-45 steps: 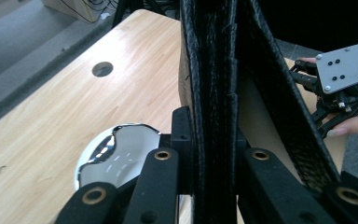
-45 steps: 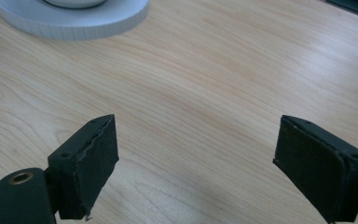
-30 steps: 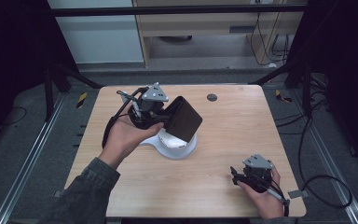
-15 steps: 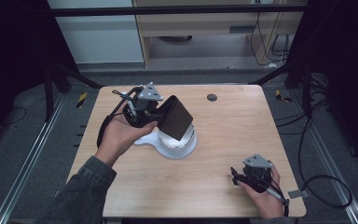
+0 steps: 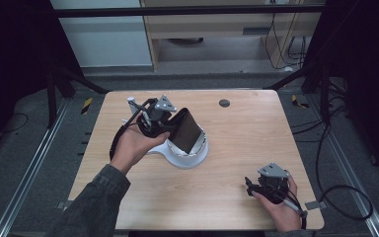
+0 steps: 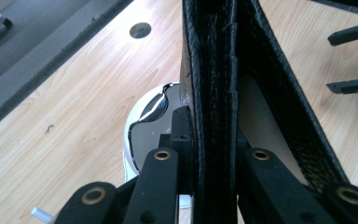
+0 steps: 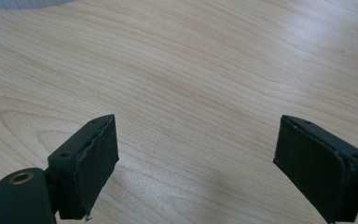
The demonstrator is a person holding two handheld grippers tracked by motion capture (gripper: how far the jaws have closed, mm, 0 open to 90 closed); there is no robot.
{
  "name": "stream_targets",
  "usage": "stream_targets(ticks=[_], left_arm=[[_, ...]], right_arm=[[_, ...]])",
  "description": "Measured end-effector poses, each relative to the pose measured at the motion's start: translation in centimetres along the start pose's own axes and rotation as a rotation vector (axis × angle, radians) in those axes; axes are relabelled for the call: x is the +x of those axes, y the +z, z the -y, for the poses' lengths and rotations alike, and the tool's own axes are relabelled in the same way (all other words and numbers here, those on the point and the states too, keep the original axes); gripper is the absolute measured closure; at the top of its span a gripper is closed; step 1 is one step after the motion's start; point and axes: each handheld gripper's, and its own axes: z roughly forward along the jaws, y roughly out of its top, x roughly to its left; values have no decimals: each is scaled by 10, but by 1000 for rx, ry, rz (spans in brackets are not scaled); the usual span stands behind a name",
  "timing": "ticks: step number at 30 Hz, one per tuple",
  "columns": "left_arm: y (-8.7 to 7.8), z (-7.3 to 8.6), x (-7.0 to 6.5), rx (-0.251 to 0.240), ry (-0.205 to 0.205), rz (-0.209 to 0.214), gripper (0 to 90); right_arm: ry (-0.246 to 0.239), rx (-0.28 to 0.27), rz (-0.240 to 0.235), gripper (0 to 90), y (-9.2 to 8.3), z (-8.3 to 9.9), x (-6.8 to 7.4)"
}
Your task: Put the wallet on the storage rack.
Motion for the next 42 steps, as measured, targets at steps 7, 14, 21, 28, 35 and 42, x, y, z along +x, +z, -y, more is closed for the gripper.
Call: stream_targets(ticks=[7,14,21,28,35,42], left_arm=[[14,4,-1,20,-4,10,803],[24,4,-1,40,-5,24,802],[35,4,2,57,-19,47,802],[41,0,6,69,-32,50,799],[44,0,12,64,-55,36,788],[39,4,16,47,-62,-4,715]], right_arm=[[-5,1,-4,132,1,0,1],[-8,3,-8,131,1,0,1],[-11,7,-8,131,1,0,1],[-10,9,-10,130,1,0,1],[-12,9,-12,129,1,0,1],[-8,12,-11,129,1,0,1]])
